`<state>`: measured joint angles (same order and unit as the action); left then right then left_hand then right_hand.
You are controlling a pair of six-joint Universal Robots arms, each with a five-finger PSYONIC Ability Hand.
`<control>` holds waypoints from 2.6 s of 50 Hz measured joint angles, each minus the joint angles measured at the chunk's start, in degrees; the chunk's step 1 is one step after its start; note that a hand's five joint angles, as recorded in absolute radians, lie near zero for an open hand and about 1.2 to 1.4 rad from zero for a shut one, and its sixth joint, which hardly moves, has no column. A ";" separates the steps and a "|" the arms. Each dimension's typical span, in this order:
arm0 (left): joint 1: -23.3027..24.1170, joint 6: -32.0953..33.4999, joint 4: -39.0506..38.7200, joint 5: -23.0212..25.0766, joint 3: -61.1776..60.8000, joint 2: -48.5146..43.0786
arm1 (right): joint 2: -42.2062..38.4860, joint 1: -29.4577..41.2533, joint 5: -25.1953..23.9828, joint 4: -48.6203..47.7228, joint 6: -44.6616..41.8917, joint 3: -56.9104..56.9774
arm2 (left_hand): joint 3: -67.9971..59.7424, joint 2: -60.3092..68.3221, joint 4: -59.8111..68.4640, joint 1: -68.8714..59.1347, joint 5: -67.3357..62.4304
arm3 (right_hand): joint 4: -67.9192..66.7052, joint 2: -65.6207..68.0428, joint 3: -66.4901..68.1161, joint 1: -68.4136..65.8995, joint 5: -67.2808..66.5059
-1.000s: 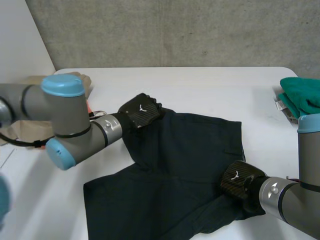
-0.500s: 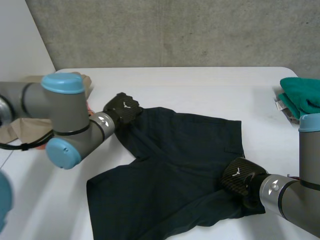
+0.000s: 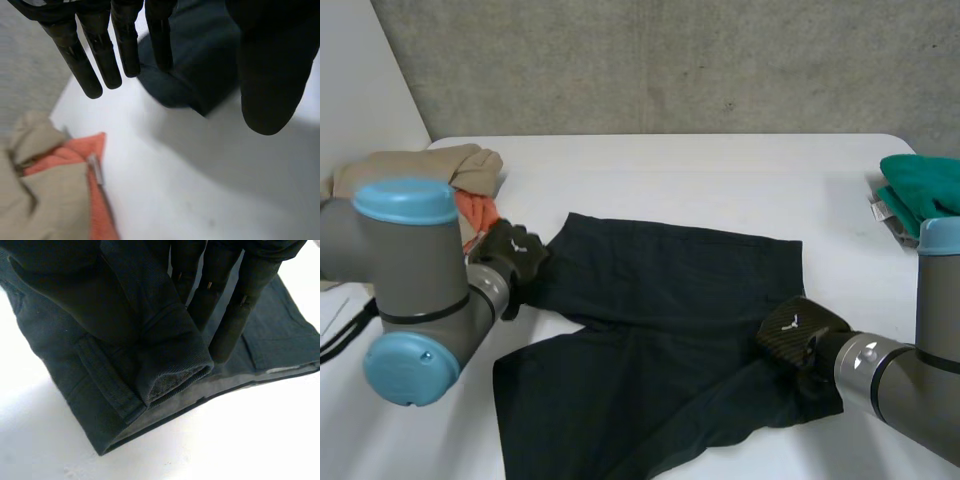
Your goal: Fold the laundry.
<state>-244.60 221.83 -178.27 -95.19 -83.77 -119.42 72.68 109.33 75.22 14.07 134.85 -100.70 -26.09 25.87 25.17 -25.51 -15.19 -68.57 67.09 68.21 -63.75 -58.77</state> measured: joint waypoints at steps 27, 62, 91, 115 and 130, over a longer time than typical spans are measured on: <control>11.38 -33.91 19.06 6.60 -25.75 29.18 | -0.04 -0.63 0.34 -7.99 10.95 1.82 | 1.77 -1.99 -1.92 0.69 1.78 | 0.00 0.00 0.00 0.00 0.00; 15.35 -15.77 22.87 2.06 -15.69 22.60 | 6.30 -5.06 -2.54 13.19 -10.74 -0.10 | -42.18 42.57 43.52 -40.74 -41.71 | 0.00 0.00 0.00 0.00 0.01; 9.45 5.78 -23.53 -1.20 34.89 -26.12 | -32.28 1.34 10.35 -31.12 3.94 37.29 | 13.77 -13.50 -13.37 14.62 12.34 | 56.32 -54.83 -56.11 50.84 56.25; 12.34 -12.13 -23.09 -3.97 4.83 -0.53 | -14.02 -3.87 0.40 -5.93 21.29 16.82 | 13.86 -13.86 -13.52 14.62 12.34 | 35.95 -34.28 -35.54 31.07 35.77; 12.91 -12.31 -23.00 -4.01 3.05 1.43 | -8.18 -8.64 11.92 -20.12 0.06 8.60 | 13.86 -13.86 -13.52 14.62 12.34 | 0.13 -0.01 -0.29 3.48 2.84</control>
<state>-231.69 209.52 -201.27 -99.20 -80.72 -117.99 64.50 100.69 87.15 -6.05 134.92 -92.11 -12.23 12.01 11.65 -10.89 -2.86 -68.44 67.07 67.92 -60.27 -55.94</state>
